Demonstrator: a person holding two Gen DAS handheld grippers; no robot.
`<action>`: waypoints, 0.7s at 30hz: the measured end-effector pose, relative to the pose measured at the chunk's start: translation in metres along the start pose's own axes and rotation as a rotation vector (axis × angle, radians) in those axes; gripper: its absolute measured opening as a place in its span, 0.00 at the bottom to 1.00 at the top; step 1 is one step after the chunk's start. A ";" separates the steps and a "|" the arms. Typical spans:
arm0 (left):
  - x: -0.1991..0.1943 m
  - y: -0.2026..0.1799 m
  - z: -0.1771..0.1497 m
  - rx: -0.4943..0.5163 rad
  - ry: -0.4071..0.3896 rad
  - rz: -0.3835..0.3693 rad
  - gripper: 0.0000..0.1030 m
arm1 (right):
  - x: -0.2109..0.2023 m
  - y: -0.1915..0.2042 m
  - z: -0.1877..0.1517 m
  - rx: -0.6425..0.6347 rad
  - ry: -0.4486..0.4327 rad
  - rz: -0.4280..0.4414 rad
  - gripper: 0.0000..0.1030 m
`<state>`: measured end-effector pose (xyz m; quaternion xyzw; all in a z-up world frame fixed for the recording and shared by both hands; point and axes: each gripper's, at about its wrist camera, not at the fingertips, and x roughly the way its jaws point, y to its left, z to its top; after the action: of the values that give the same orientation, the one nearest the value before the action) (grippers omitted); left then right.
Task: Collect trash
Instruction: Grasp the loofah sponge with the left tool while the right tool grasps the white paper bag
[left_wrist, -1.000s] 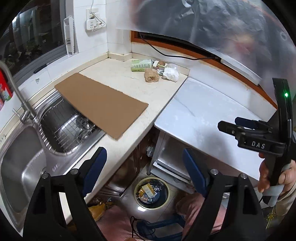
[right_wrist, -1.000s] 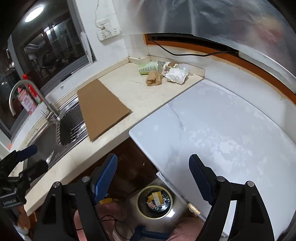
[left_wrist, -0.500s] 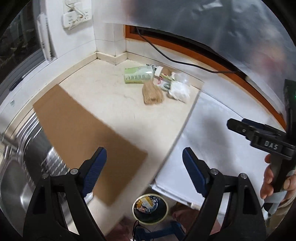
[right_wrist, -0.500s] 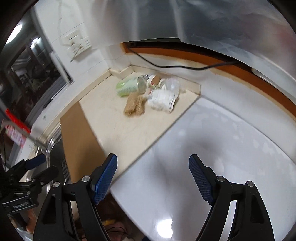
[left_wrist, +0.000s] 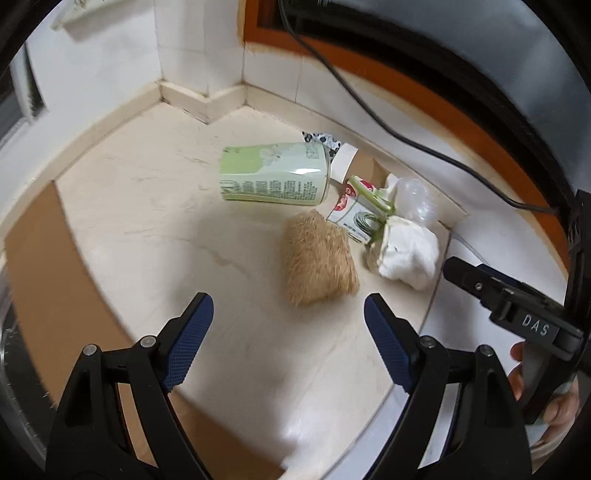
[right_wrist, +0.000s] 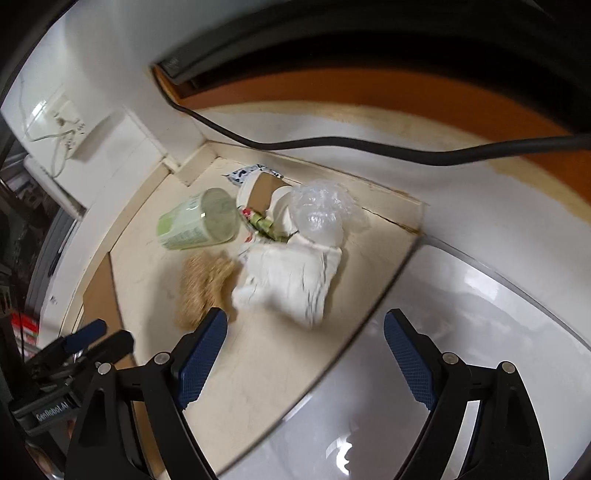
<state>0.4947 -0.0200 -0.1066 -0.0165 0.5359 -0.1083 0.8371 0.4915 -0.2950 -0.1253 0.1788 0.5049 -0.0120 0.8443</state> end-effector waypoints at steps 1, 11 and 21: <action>0.009 -0.001 0.001 -0.005 0.006 -0.005 0.79 | 0.008 -0.001 0.000 0.006 0.003 -0.001 0.86; 0.072 -0.001 0.009 -0.077 0.053 -0.076 0.58 | 0.079 0.005 0.015 0.038 0.034 0.003 0.83; 0.071 -0.012 0.001 -0.049 -0.018 -0.070 0.27 | 0.083 0.019 0.003 -0.020 0.005 0.034 0.47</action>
<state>0.5223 -0.0457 -0.1678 -0.0567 0.5298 -0.1242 0.8370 0.5382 -0.2642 -0.1899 0.1789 0.5040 0.0079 0.8449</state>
